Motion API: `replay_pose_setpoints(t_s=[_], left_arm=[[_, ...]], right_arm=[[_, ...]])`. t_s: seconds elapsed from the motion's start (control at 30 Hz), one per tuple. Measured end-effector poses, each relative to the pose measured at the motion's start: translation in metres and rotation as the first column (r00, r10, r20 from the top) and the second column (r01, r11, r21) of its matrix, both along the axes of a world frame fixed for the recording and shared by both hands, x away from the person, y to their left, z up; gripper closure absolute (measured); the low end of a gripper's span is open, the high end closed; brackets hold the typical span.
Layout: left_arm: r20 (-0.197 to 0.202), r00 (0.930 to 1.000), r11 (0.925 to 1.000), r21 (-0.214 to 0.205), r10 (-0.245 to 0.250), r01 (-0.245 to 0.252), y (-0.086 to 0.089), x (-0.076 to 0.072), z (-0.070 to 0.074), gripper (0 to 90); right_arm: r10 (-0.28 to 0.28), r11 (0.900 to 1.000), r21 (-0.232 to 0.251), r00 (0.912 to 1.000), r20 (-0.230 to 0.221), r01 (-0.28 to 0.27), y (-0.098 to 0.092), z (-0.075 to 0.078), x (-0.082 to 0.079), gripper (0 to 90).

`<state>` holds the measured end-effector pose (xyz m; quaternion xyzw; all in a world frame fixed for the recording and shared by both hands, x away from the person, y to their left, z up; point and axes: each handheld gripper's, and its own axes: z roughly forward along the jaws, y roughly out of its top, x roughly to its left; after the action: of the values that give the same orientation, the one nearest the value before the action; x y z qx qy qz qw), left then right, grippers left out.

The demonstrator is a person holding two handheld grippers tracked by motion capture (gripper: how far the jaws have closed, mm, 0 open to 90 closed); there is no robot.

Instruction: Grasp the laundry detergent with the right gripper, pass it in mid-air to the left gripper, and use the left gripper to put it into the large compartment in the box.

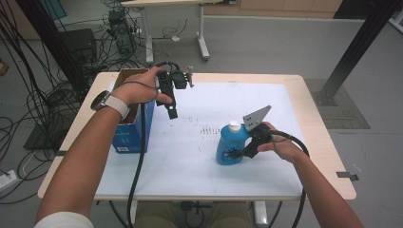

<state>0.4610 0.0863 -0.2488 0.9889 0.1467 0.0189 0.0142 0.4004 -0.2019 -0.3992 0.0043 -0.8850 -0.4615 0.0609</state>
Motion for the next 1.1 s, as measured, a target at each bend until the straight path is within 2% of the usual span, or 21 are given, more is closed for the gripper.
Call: replay_pose_setpoints(t_s=[0.53,0.97,1.1], left_arm=[[0.000,1.0000,1.0000,0.002,0.000,0.000,0.0003,0.0001,-0.0007,9.3],[-0.003,1.0000,1.0000,0.001,0.003,-0.003,0.0004,0.0000,-0.0018,9.3],[-0.002,1.0000,1.0000,0.000,0.007,-0.007,0.0012,0.0001,-0.0018,9.4]], right_arm=[[-0.004,0.9996,0.027,1.0000,-0.006,0.004,0.0004,-0.0021,0.0004,31.8],[0.001,0.9990,0.044,0.9998,-0.019,0.000,-0.0010,-0.0053,0.0010,38.2],[0.006,0.9990,0.044,0.9999,-0.010,-0.006,-0.0007,-0.0048,0.0004,39.3]])
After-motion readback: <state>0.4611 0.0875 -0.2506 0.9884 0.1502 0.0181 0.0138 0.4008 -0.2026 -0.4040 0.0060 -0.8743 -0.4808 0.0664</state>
